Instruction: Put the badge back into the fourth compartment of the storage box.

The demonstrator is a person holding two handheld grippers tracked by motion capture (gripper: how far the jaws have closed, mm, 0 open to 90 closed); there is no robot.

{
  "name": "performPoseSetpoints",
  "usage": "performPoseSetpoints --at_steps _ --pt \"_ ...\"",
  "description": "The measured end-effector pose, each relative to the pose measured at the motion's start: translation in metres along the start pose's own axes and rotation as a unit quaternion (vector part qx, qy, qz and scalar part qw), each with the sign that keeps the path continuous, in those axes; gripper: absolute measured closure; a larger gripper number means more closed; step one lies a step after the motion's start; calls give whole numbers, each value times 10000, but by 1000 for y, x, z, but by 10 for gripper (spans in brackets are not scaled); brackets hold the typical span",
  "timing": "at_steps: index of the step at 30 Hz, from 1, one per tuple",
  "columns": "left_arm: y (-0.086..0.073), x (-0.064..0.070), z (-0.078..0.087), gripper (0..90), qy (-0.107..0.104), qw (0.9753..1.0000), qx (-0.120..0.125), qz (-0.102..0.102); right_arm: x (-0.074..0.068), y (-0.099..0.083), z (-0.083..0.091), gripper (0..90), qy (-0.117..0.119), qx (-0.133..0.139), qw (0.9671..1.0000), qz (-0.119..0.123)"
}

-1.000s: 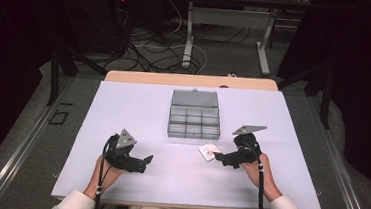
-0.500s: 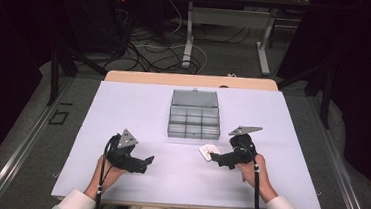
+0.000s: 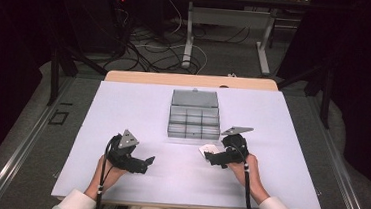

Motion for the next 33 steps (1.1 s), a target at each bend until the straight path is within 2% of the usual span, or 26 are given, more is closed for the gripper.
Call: performPoseSetpoints --at_steps 6,19,26,33 --pt "0 0 0 0 -16 10000 -41 -28 -2 0 -6 0 5 -75 9999 -84" --pt "1 0 -2 0 -22 10000 -55 -48 -7 -1 -21 10 -128 -240 9996 31" --pt "1 1 -3 0 11 10000 -50 -38 -9 -3 -27 150 -259 -206 9994 118" --pt "1 1 -3 0 8 10000 -57 -40 -10 -5 -29 211 -315 -173 9992 199"
Point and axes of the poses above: each handheld gripper's, and its own axes: z roughly backward along the jaws, y roughly out of its top, x roughly to its right, the point moved 2 cm from there along -z, roughly forward along the jaws, and after that the axes turned 7 degrees about -y, right-handed, at the moved point
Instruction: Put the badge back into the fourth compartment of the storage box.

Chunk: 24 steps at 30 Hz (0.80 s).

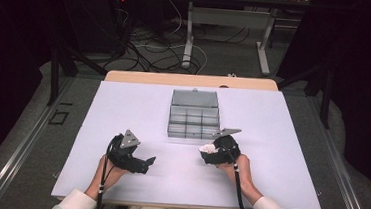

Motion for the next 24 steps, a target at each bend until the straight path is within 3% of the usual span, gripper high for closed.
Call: performPoseSetpoints --at_steps 12,24 --pt "0 1 0 0 -18 10000 -7 -11 -2 -2 -3 269 -92 -123 9996 251" --pt "0 1 0 0 -27 10000 -10 -9 -2 -2 -3 325 -185 -64 9994 297"
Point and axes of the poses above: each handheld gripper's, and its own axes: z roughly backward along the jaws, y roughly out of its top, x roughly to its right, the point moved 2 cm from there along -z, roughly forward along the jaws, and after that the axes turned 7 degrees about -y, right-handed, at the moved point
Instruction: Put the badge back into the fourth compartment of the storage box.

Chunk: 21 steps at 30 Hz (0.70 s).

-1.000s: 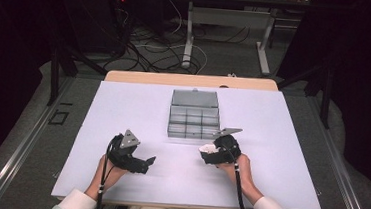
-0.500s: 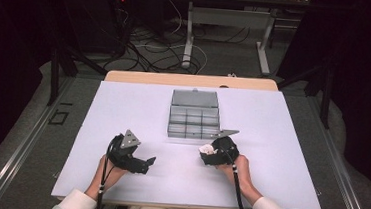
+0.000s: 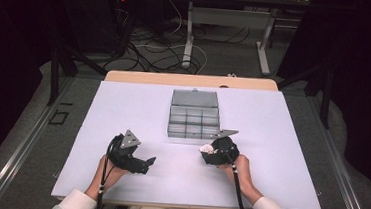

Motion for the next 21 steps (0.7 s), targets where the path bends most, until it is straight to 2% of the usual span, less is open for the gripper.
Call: performPoseSetpoints --at_steps 5,7,11,17,18,21 --pt "0 0 0 0 -3 10000 -1 -1 1 0 0 326 29 5 10000 52" --pt "0 0 0 0 -3 10000 1 5 2 1 1 326 55 -85 9998 146" --pt "0 0 0 0 -9 10000 7 -4 2 1 -1 326 118 5 9998 160" --pt "0 0 1 0 -15 10000 18 -21 -1 3 2 326 196 -72 9995 226" --pt "0 0 1 0 -10 10000 6 -10 0 3 3 326 183 -116 9992 347" --pt "0 0 1 0 -11 10000 9 -15 -2 5 4 326 255 26 9993 257"
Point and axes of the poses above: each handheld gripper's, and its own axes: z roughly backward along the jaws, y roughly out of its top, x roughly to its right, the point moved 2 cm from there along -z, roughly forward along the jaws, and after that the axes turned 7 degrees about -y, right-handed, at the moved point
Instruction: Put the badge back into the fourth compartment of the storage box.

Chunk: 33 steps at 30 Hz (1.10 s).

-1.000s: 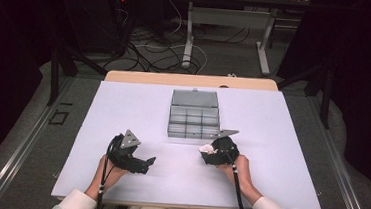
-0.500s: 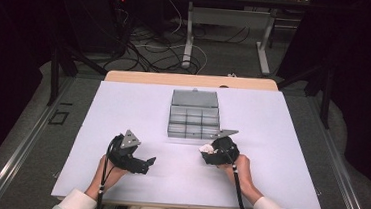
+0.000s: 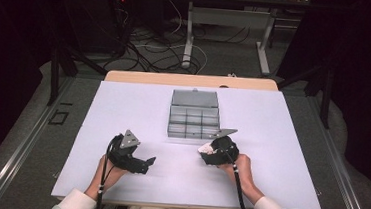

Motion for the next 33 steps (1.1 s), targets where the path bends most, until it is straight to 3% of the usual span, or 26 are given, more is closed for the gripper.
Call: performPoseSetpoints --at_steps 7,8,18,19,22,33 --pt "0 0 2 0 -64 9999 -90 -8 2 3 8 326 26 -39 10000 -5" --pt "0 0 2 0 -60 9999 -109 -26 4 4 9 326 46 16 9999 108" --pt "0 0 2 0 -59 9999 -107 -26 6 8 19 326 68 231 9997 83" --pt "0 0 1 0 3 10000 -5 -16 6 8 21 326 84 211 9997 99" --pt "0 0 2 0 -63 9999 -111 -30 6 9 24 326 99 190 9997 85" --pt "0 0 1 0 -60 9999 -90 -20 7 11 27 326 111 291 9993 213"
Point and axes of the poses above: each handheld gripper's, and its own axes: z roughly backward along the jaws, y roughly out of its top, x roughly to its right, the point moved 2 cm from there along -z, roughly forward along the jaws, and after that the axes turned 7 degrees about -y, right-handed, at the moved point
